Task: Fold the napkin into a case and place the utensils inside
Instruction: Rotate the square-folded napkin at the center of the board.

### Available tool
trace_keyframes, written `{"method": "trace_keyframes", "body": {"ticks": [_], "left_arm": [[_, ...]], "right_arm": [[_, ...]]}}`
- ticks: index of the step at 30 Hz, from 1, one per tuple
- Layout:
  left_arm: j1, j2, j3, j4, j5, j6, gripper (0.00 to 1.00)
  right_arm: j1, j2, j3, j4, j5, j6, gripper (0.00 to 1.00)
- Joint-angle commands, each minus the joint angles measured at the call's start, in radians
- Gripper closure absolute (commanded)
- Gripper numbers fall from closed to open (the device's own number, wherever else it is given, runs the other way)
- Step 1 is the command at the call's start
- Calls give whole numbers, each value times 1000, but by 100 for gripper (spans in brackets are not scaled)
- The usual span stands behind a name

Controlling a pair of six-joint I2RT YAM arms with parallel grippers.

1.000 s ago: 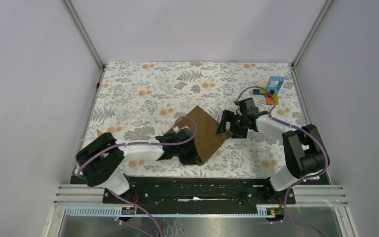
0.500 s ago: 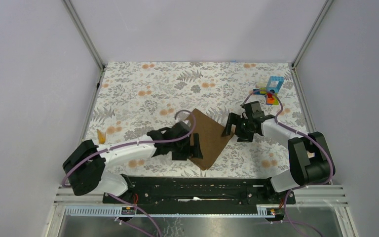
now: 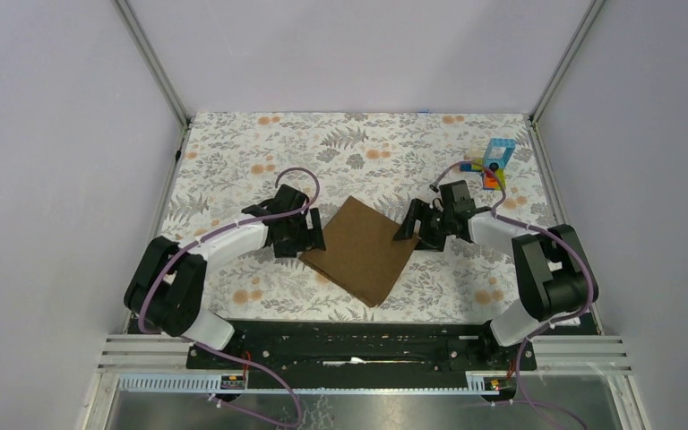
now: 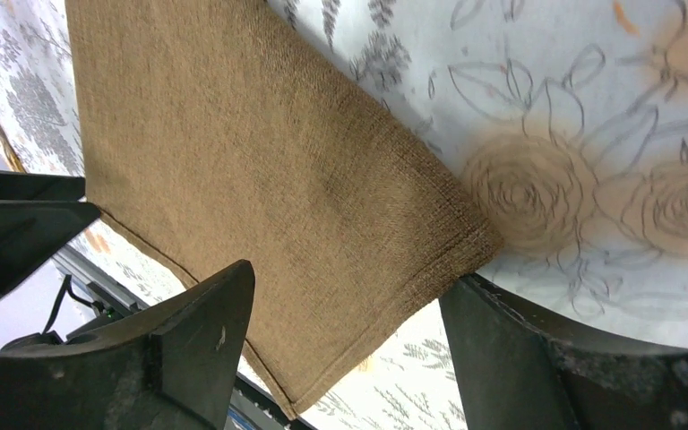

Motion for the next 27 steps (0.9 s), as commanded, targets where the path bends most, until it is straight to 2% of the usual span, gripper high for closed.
{"method": "trace_keyframes", "body": {"ticks": [1, 6, 8, 11, 13, 17, 21, 24, 27], "left_arm": [[25, 16, -8, 61, 24, 45, 13], [37, -76, -54, 71, 7, 30, 12], [48, -104, -76, 79, 35, 18, 3], [75, -111, -144, 173, 178, -31, 2], [75, -99, -181, 212, 236, -59, 7], [75, -129, -266, 273, 273, -89, 15], [76, -133, -303, 264, 260, -66, 23], [75, -127, -306, 237, 234, -44, 34], [75, -127, -317, 228, 234, -41, 41]], "right_arm": [[0, 102, 66, 10, 61, -46, 19], [0, 264, 265, -7, 13, -77, 19], [0, 342, 374, -38, -2, -88, 19], [0, 428, 562, -238, 126, -135, 15], [1, 419, 606, -326, 219, -160, 10], [1, 286, 513, -340, 296, -185, 3], [1, 174, 373, -287, 161, -176, 3], [2, 104, 260, -234, 35, -145, 3], [0, 50, 191, -230, -1, -138, 2]]}}
